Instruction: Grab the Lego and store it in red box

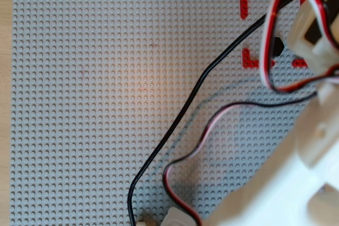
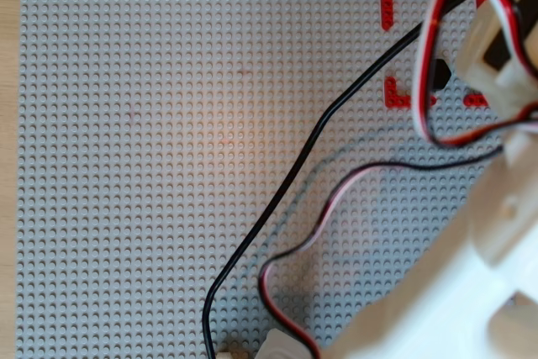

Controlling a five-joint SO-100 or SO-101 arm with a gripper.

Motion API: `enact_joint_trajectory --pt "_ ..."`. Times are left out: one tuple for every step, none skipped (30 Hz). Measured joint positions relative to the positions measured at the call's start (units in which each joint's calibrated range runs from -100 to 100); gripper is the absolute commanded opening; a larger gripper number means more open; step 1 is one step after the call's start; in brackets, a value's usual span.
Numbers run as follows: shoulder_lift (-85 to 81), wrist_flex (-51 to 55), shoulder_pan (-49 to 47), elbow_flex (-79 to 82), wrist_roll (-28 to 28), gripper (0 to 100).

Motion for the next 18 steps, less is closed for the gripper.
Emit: enact_joint_trajectory --pt "-3.97 0.00 -0.58 3.40 0.00 2" --pt "-7.69 0.00 -1.31 6.89 0.00 2" --pt "-13.19 0.00 -2.18 11.90 -0.15 2" --pt "-16.40 0.00 -2.76 14.40 0.00 2" --pt "-19.44 0.00 -3.78 16.55 -0.10 2" --pt "-23.58 0.00 -4.87 20.13 -0.15 2" --pt "-27.98 0.00 -5.82 24.24 -0.15 2" --pt "-32.63 0.00 -7.12 27.91 -0.20 2" --pt "-37.11 0.00 -8.14 31.22 -0.29 2" --pt "-41.34 0.00 -8.65 34.17 -0.83 2" --pt "-45.39 0.00 -9.16 36.76 -1.71 2" --pt "-49.11 0.00 -9.60 39.09 -2.15 2" --pt "-52.66 0.00 -9.81 41.14 -2.59 2" --pt "-56.21 0.00 -10.47 42.84 -2.83 2" --pt "-59.59 0.00 -11.41 44.36 -2.98 2" --pt "-62.30 0.00 -12.29 45.53 -3.03 2" --pt "-65.09 0.00 -13.23 46.87 -3.17 2" --pt "-67.62 0.00 -13.89 47.76 -3.32 2"
